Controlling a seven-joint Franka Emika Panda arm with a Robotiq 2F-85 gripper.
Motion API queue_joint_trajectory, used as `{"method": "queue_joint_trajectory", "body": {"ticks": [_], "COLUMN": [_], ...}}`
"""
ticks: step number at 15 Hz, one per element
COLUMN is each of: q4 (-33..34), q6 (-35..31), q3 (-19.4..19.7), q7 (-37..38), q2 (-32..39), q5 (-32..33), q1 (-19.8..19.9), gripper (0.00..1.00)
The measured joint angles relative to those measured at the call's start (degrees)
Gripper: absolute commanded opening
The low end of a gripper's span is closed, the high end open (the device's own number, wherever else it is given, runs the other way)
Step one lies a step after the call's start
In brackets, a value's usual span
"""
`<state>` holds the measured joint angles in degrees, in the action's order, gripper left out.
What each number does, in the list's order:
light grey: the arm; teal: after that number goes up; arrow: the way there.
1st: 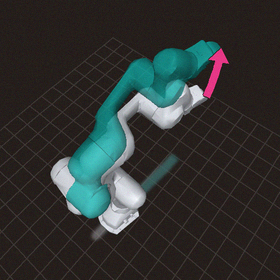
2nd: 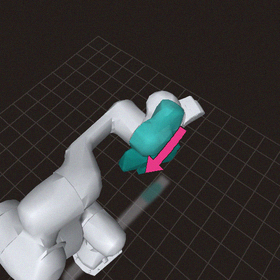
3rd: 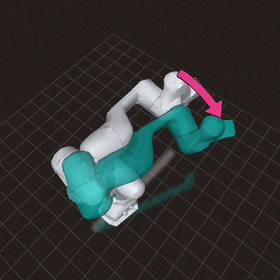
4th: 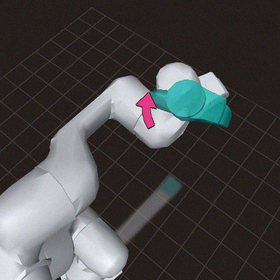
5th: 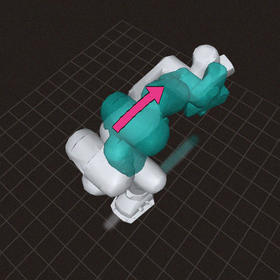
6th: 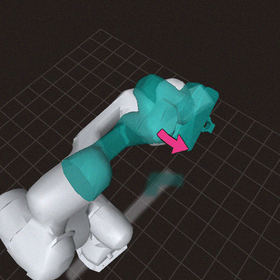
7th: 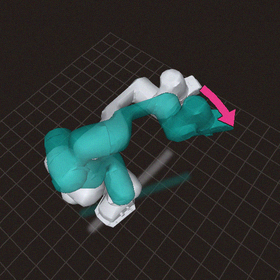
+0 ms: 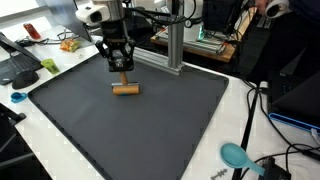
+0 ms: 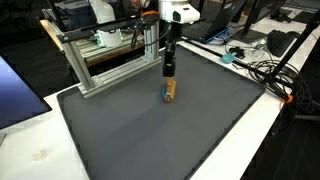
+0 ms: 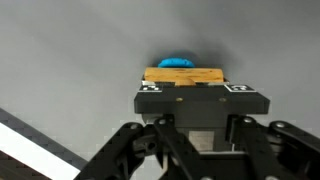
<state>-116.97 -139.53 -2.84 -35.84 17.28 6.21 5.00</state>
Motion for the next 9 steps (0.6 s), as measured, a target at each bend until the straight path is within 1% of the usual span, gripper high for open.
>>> {"method": "queue_joint_trajectory", "body": {"ticks": [9], "q4": [-0.6], "q6": [0.0], "q3": [0.3], "q7": [-1.1], "q2": [-0.4], "q5": [0.0], "q1": [0.0], "gripper": [0.23]}}
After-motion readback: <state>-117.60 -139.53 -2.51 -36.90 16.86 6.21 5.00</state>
